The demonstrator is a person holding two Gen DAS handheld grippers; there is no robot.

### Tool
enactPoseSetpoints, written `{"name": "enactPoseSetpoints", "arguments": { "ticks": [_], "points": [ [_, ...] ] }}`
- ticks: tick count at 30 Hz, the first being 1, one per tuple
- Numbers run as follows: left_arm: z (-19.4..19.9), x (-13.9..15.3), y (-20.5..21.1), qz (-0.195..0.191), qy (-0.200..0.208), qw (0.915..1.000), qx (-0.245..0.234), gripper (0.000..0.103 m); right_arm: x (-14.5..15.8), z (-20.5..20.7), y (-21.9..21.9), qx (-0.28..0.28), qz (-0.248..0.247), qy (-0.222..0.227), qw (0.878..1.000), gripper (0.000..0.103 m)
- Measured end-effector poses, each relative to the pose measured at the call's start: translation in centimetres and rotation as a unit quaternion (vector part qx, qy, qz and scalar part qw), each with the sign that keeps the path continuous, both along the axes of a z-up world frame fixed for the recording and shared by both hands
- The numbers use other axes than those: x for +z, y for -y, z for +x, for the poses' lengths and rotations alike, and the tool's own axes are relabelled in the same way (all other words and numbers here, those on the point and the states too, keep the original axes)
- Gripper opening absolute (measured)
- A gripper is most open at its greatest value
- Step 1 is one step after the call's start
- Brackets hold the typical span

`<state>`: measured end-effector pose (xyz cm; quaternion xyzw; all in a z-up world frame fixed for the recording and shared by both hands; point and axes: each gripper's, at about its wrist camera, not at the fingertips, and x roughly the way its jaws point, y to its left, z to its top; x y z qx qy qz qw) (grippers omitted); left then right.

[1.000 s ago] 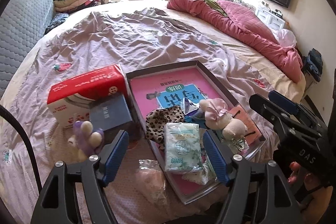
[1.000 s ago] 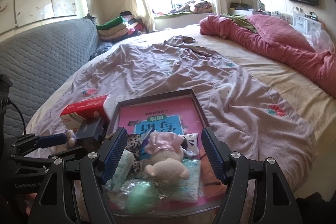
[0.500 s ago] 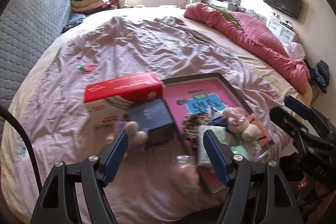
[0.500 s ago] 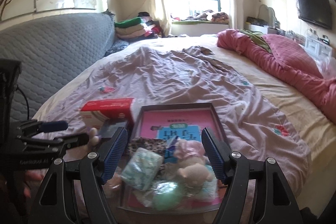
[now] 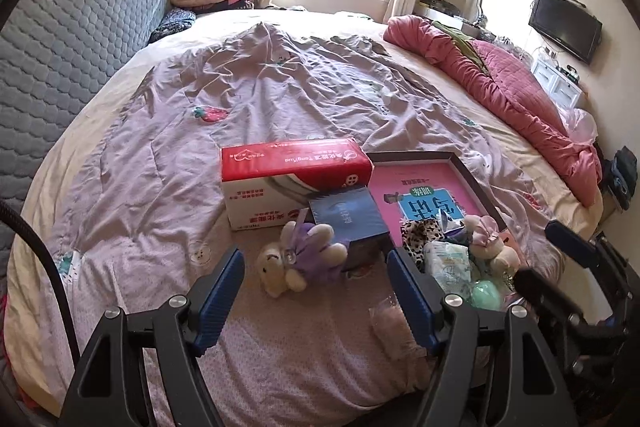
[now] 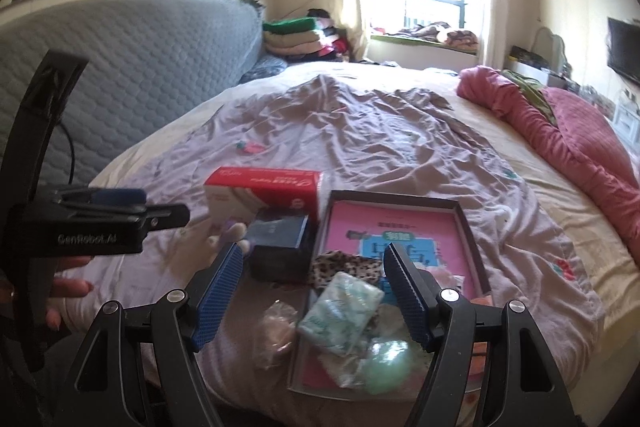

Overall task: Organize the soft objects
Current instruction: 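Move the left tool to the purple-dressed plush bear while the right tool reaches the clear plastic bag, then grasp the purple-dressed bear with the left tool while the right tool grasps the clear plastic bag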

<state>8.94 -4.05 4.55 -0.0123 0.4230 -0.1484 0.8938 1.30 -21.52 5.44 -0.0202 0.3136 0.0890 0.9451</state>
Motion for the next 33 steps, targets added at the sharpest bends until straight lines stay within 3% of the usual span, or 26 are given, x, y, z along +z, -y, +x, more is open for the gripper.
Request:
{"name": "enactPoseSetpoints", "arguments": {
  "ticks": [9, 22, 33],
  "points": [
    [0.3, -1.0, -0.9, -0.006, -0.011, 0.9999, 0.004, 0.073, -1.3, 0.1, -2.5, 0.033, -0.028, -0.026, 0.999, 0.075],
    [1.8, -5.5, -2.4, 0.005, -0.055, 0.9984, 0.011, 0.073, -5.1, 0.8, -4.7, 0.074, -0.063, -0.071, 0.993, 0.075],
    [2.8, -8.0, -3.2, -0.023, -0.073, 0.9971, 0.000, 0.073, -7.9, 1.4, -6.1, 0.102, -0.101, -0.093, 0.985, 0.075]
  ]
}}
